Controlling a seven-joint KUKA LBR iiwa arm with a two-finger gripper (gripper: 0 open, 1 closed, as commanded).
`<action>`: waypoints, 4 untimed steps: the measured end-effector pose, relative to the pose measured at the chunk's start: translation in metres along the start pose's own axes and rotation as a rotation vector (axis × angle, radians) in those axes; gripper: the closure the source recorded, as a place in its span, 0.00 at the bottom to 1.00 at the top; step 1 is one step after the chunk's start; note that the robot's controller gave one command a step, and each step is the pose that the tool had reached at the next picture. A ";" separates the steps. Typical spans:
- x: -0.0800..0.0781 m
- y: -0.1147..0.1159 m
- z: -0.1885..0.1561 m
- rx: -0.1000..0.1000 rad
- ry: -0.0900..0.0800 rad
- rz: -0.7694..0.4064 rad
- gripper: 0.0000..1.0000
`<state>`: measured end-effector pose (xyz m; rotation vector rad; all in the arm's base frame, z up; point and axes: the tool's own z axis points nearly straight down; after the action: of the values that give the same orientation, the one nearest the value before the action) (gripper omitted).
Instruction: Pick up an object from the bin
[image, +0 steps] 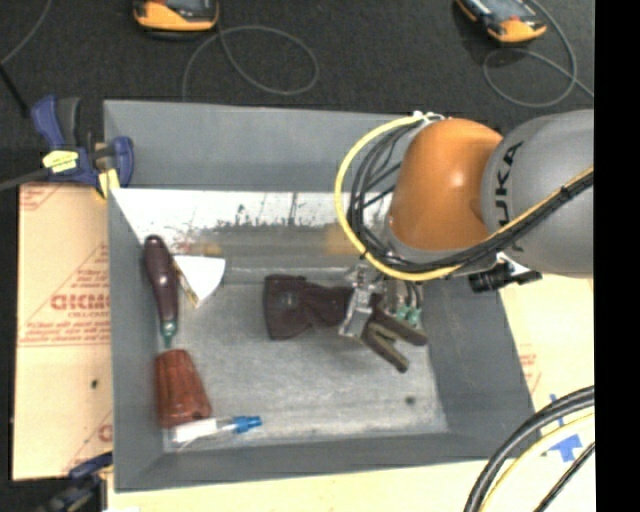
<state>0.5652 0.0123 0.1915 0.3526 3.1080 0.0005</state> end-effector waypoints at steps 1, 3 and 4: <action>0.000 0.000 0.000 0.000 0.000 -0.001 1.00; 0.000 0.000 0.000 0.000 0.000 -0.002 1.00; 0.000 0.000 0.000 0.000 0.000 -0.003 1.00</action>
Offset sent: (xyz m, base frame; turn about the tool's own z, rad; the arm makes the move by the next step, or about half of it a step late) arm 0.0000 0.0000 0.0000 0.0000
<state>0.5652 0.0126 0.1915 0.3480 3.1087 0.0007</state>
